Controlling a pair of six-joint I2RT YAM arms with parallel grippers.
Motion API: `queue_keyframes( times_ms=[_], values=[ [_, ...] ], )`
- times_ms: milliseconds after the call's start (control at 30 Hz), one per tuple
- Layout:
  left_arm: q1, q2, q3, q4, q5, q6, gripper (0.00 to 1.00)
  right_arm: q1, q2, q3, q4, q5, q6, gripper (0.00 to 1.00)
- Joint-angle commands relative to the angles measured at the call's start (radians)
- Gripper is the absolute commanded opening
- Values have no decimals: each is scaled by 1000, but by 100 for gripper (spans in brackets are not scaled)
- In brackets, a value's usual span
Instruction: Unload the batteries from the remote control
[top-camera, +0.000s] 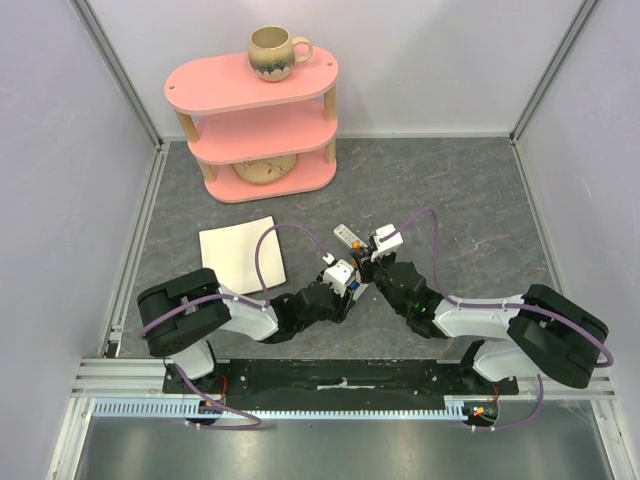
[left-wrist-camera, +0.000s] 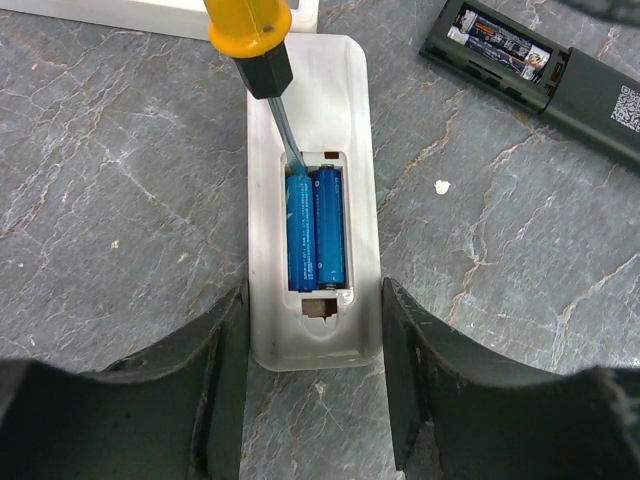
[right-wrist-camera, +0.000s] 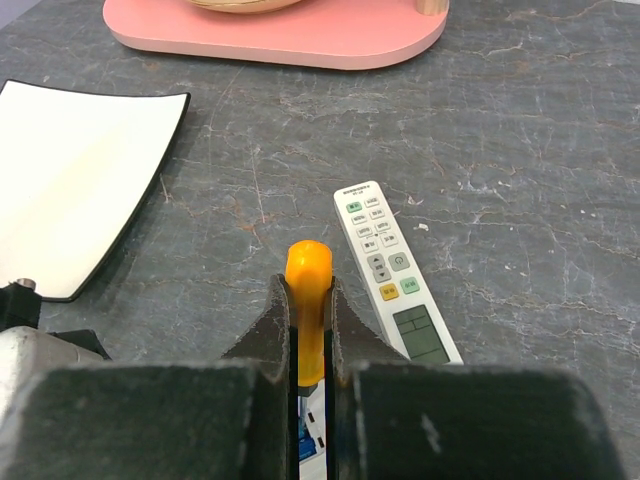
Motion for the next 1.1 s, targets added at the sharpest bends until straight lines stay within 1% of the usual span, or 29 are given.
queue_keyframes(
  times_ms=[0, 167, 333, 467, 733, 867, 900, 967, 1000, 1067],
  values=[
    [-4, 93, -48, -281, 51, -44, 2, 22, 31, 15, -85, 43, -34, 0],
    [-4, 93, -46, -282, 51, -44, 2, 40, 42, 6, -94, 24, -16, 0],
    [-6, 73, -60, -276, 48, -50, 2, 46, 68, 23, -144, -21, 2, 0],
    [-4, 63, -67, -272, 44, -53, 2, 45, 63, -14, -123, -54, 99, 0],
    [-4, 56, -74, -266, 37, -61, 2, 25, 20, -84, -123, -87, 168, 0],
    [-4, 53, -77, -266, 37, -64, 2, -66, 30, -127, -47, -221, 245, 0],
    [-4, 53, -77, -266, 37, -65, 2, -84, 34, -144, -24, -291, 255, 0],
    [-1, 48, -80, -266, 36, -67, 2, -136, 39, -157, 21, -359, 295, 0],
    [-1, 48, -80, -264, 36, -68, 2, -152, 42, -161, 33, -426, 309, 0],
    [-1, 48, -81, -261, 36, -70, 2, -201, 46, -166, 70, -500, 350, 0]
  ],
)
